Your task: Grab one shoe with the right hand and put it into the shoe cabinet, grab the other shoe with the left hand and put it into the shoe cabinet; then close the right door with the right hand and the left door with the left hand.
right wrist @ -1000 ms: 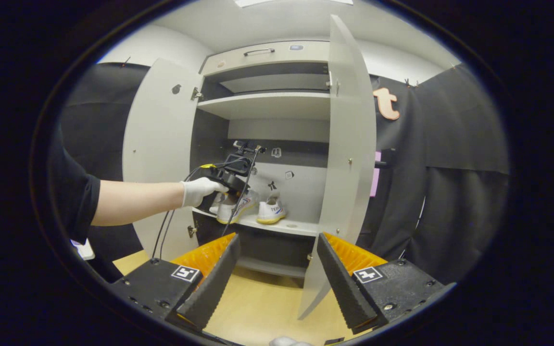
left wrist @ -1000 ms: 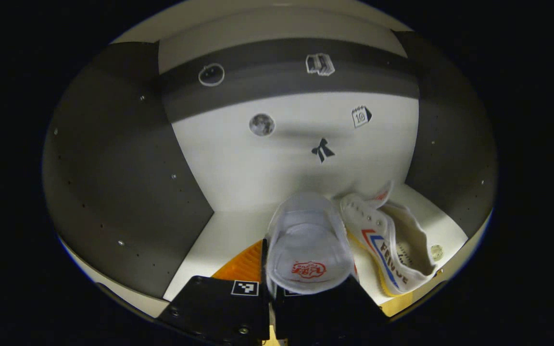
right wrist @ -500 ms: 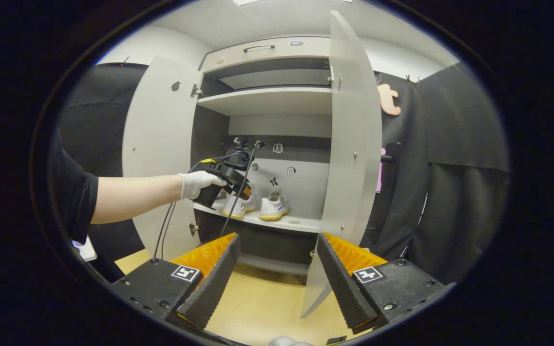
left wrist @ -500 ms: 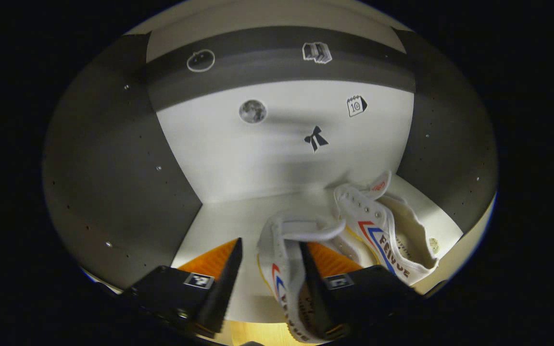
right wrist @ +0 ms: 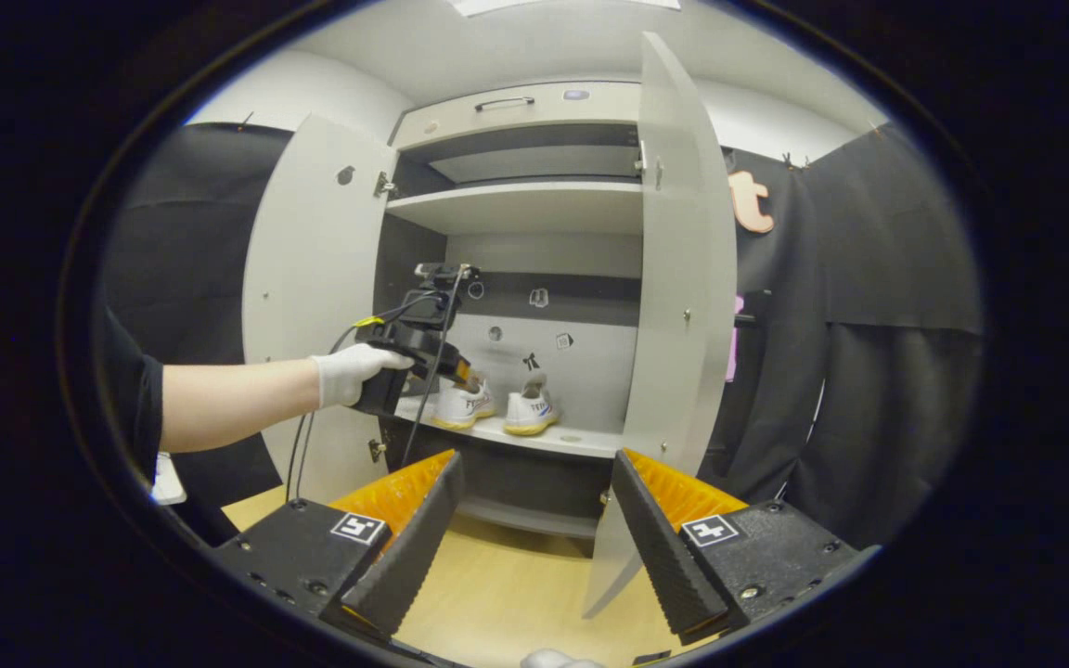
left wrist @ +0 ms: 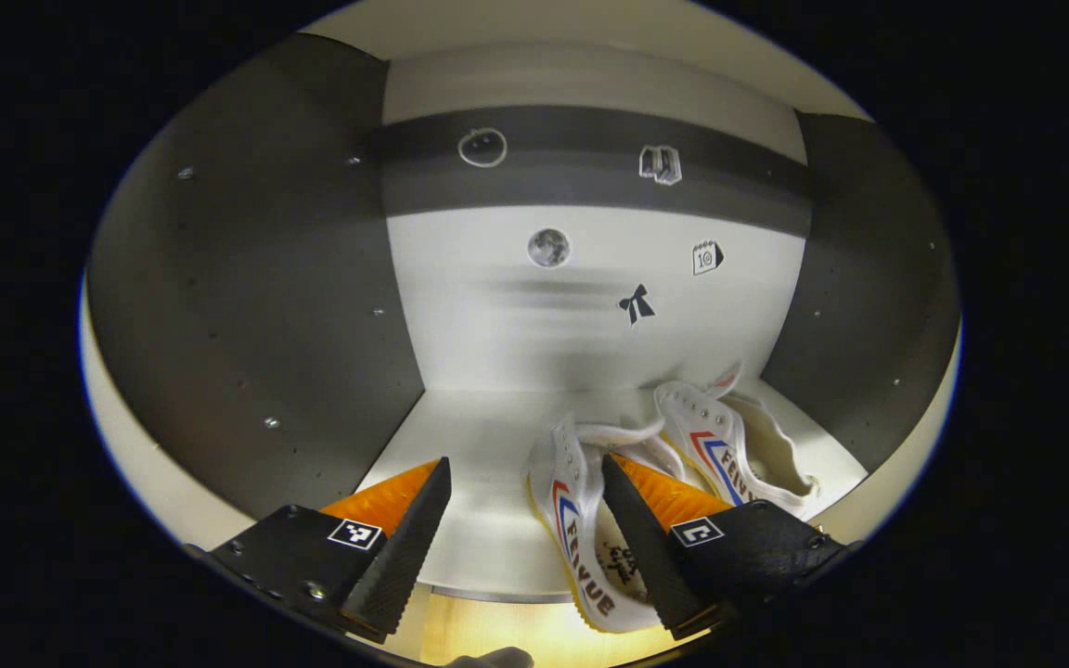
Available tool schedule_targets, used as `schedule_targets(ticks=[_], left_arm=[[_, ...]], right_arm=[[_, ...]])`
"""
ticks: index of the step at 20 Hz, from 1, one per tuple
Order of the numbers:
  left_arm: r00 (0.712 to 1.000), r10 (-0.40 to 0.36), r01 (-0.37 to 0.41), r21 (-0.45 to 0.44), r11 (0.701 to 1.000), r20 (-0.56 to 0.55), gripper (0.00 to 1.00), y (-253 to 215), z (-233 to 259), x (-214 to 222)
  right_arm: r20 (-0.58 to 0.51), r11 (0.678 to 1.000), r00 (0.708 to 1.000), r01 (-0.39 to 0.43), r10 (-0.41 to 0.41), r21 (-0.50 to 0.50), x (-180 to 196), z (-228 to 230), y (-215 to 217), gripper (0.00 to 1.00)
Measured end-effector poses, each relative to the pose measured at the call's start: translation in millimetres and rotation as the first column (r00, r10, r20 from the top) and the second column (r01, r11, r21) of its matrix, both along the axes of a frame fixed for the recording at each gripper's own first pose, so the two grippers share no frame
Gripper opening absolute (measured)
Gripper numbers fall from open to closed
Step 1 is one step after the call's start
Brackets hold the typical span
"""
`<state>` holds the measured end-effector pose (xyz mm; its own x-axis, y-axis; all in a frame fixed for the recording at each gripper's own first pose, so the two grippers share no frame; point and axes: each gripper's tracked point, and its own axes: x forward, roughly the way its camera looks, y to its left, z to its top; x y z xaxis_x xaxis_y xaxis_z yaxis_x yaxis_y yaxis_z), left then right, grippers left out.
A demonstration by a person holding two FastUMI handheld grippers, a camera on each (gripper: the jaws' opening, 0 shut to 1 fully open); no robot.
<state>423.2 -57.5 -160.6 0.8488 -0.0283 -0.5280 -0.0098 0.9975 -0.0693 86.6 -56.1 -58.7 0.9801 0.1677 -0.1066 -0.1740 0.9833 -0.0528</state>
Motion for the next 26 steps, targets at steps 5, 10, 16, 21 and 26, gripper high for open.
schedule_targets(ticks=[5, 10, 16, 21, 26], left_arm=[[0.978, 0.034, -0.045, 0.047, 0.998, 0.208, 0.98, 20, 51, -73], [0.933, 0.022, -0.043, 0.05, 0.998, 0.359, 1.0, 16, 84, -157], [0.9, 0.031, -0.076, 0.085, 0.993, 0.434, 0.96, 32, 95, -250], [0.913, 0.027, -0.066, 0.082, 0.994, 0.408, 0.96, 31, 80, -321], [0.918, 0.052, -0.089, 0.075, 0.993, 0.393, 0.96, 39, 63, -375]], right_arm=[[0.004, 1.0, 1.0, 0.017, -0.017, 0.013, -2, 5, 0, 1.0], [0.02, 1.0, 0.999, 0.027, -0.027, 0.003, -10, 10, 8, 1.0], [0.022, 0.997, 0.997, 0.076, -0.076, 0.01, -22, 13, 8, 1.0], [0.006, 0.994, 0.994, 0.106, -0.106, 0.03, -33, 9, 14, 1.0], [-0.007, 0.989, 0.989, 0.147, -0.147, 0.035, -43, 0, 16, 1.0]])
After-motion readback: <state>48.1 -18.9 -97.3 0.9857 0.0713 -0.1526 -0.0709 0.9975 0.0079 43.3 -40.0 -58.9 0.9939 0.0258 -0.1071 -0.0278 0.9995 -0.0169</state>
